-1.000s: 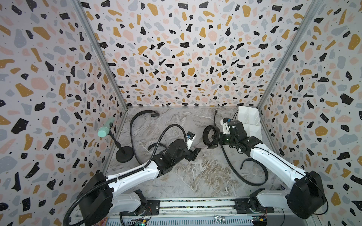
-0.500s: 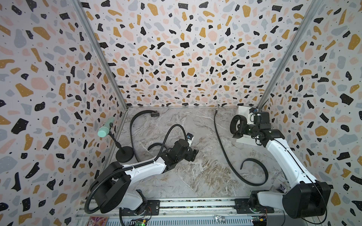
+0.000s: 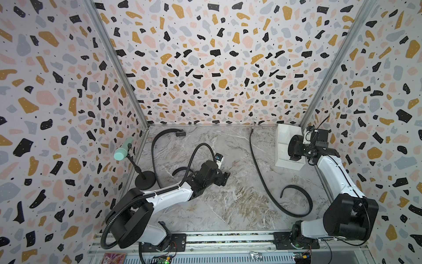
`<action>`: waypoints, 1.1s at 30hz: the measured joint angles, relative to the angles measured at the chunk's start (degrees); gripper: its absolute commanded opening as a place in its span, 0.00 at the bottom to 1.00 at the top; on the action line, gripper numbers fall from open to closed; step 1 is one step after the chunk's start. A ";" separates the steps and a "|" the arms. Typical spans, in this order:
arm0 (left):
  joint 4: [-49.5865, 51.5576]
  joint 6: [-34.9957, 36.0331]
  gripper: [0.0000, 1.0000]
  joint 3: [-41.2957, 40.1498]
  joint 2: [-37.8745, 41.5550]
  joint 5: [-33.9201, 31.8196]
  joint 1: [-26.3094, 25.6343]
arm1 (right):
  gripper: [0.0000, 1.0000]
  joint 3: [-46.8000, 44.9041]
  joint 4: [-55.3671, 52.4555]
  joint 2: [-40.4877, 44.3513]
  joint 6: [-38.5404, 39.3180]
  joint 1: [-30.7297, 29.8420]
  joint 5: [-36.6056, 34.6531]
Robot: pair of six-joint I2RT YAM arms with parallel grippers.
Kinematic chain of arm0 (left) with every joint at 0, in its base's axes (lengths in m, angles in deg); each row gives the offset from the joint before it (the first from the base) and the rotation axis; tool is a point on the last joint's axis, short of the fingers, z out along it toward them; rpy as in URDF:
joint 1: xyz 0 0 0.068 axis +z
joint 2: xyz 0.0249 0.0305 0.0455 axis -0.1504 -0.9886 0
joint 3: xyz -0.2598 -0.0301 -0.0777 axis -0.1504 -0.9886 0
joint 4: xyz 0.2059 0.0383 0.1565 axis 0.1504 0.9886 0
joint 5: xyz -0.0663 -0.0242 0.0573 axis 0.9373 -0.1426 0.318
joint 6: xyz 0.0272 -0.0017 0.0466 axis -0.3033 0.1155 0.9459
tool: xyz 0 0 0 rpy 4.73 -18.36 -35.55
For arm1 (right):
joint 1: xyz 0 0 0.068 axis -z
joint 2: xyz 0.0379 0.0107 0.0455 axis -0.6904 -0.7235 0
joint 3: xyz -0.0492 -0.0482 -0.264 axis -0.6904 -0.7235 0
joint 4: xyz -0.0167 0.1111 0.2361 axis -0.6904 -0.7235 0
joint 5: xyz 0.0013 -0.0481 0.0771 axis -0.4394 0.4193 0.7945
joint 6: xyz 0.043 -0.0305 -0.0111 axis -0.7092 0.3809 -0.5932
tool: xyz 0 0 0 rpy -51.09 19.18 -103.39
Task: Place the belts into the storage roll
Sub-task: Pick up the belt from the center of the board, then place the belt in the container.
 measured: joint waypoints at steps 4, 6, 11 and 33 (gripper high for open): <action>-0.39 0.00 0.89 -0.55 0.00 0.63 0.42 | 0.18 0.87 2.12 -2.25 1.53 2.49 -0.07; -0.44 -0.02 0.89 -0.61 0.00 0.79 0.48 | 0.18 2.05 3.30 -3.72 2.14 3.32 -0.07; -0.59 -0.11 0.89 -0.61 -0.20 0.85 0.74 | 0.18 6.67 6.84 -8.15 3.23 4.55 -0.28; -0.59 -1.03 0.91 0.79 -6.97 2.58 0.87 | 0.17 4.70 36.06 -16.90 5.92 4.79 -1.51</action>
